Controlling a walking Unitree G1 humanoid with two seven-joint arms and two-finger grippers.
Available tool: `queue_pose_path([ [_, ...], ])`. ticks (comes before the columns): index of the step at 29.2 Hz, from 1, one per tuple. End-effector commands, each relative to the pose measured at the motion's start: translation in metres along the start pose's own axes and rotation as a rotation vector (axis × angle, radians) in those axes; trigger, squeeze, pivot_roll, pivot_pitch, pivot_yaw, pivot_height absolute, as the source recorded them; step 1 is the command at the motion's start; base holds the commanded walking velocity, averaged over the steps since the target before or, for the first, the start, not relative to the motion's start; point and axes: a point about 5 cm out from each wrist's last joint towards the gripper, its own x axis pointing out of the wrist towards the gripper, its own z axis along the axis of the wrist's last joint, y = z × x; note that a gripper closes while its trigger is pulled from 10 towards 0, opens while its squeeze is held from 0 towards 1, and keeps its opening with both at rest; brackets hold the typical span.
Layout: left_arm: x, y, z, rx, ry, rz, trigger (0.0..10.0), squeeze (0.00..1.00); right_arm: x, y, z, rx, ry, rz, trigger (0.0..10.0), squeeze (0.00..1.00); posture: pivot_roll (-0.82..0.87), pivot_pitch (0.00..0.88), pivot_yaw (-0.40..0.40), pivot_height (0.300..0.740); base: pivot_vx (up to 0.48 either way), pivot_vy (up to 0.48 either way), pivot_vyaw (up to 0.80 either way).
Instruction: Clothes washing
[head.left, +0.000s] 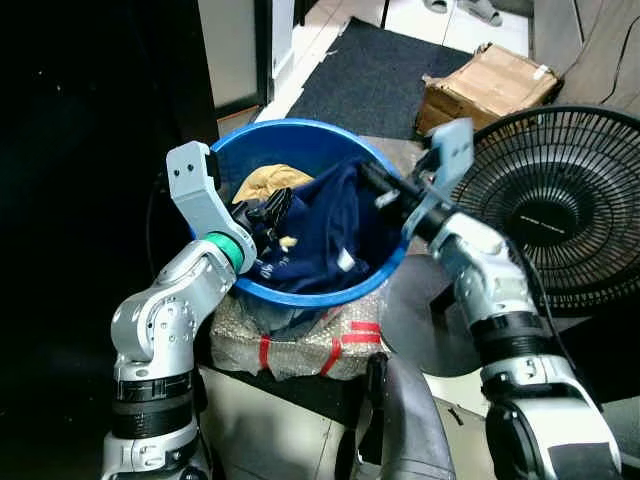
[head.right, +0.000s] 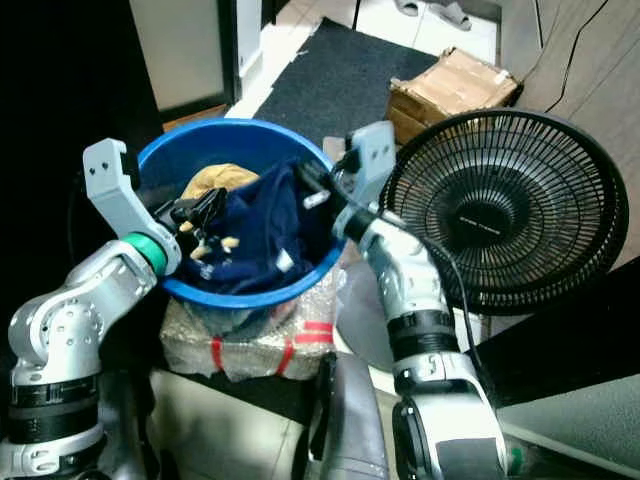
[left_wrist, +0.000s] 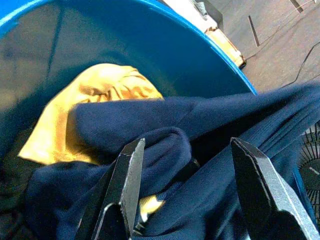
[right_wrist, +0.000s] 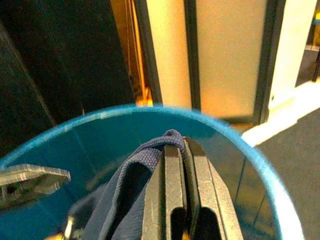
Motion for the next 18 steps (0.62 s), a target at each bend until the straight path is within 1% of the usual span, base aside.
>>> queue_pose_path([
  [1,0.002,0.0,-0.006,-0.004,0.024,0.005,10.0,0.0,-0.001,-0.001,0.004,0.019,-0.023,-0.006,0.0,0.0,0.08,0.158,-0.059,0.371,0.0,0.0,0.0],
  [2,0.002,0.0,-0.006,-0.004,0.024,0.005,10.0,0.0,-0.001,-0.001,0.004,0.019,-0.023,-0.006,0.0,0.0,0.08,0.158,-0.059,0.371,0.0,0.0,0.0],
  [3,0.001,0.001,-0.006,-0.004,0.023,0.005,10.0,0.0,0.002,0.001,0.01,0.022,-0.044,-0.003,4.4,0.0,0.08,0.157,-0.06,0.371,0.0,0.0,0.0],
  [4,0.001,0.001,-0.006,-0.004,0.023,0.005,10.0,0.0,0.002,0.001,0.01,0.022,-0.044,-0.003,4.4,0.0,0.08,0.157,-0.06,0.371,0.0,0.0,0.0],
  [5,0.001,0.001,-0.006,-0.005,0.022,0.007,10.0,0.0,0.005,0.004,0.017,0.026,-0.067,0.003,10.0,0.0,0.08,0.156,-0.06,0.371,0.0,0.0,0.0],
  [6,0.001,0.001,-0.006,-0.005,0.022,0.007,10.0,0.0,0.005,0.004,0.017,0.026,-0.067,0.003,10.0,0.0,0.08,0.156,-0.06,0.371,0.0,0.0,0.0],
  [8,0.0,0.002,-0.006,-0.004,0.021,0.011,10.0,0.0,0.011,0.009,0.034,0.023,-0.121,0.001,10.0,0.0,0.09,0.156,-0.06,0.371,0.0,0.0,0.0],
  [10,0.0,0.002,-0.005,-0.004,0.021,0.011,10.0,0.0,0.016,0.01,0.05,0.012,-0.178,-0.015,10.0,0.0,0.08,0.155,-0.059,0.371,0.0,0.0,0.0],
  [11,0.0,0.002,-0.005,-0.003,0.021,0.011,10.0,0.0,0.019,0.01,0.068,-0.021,-0.246,-0.045,10.0,0.0,0.08,0.156,-0.059,0.371,0.0,0.0,0.0],
  [12,0.0,0.002,-0.005,-0.003,0.021,0.011,10.0,0.0,0.019,0.01,0.068,-0.021,-0.246,-0.045,10.0,0.0,0.08,0.156,-0.059,0.371,0.0,0.0,0.0],
  [13,0.001,0.002,-0.006,-0.002,0.021,0.009,10.0,0.0,0.021,0.012,0.098,-0.057,-0.359,-0.085,10.0,0.0,0.08,0.155,-0.059,0.371,0.0,0.0,0.0],
  [14,0.001,0.002,-0.006,-0.002,0.021,0.009,10.0,0.0,0.021,0.012,0.098,-0.057,-0.359,-0.085,10.0,0.0,0.08,0.155,-0.059,0.371,0.0,0.0,0.0],
  [15,0.0,0.001,-0.005,0.003,0.017,0.01,10.0,0.0,0.019,0.016,0.116,-0.128,-0.42,-0.108,10.0,0.0,0.08,0.153,-0.057,0.371,0.0,0.0,0.0],
  [16,-0.001,0.001,-0.004,0.018,0.011,0.01,10.0,0.0,0.016,0.019,0.128,-0.213,-0.451,-0.117,10.0,0.0,0.08,0.15,-0.055,0.371,0.0,0.0,0.0],
  [17,-0.001,0.001,-0.004,0.018,0.011,0.01,10.0,0.0,0.016,0.019,0.128,-0.213,-0.451,-0.117,10.0,0.0,0.08,0.15,-0.055,0.371,0.0,0.0,0.0],
  [18,-0.003,0.0,-0.003,0.032,0.007,0.009,10.0,0.0,0.014,0.022,0.132,-0.269,-0.456,-0.122,10.0,0.0,0.07,0.15,-0.054,0.371,0.0,0.0,0.0],
])
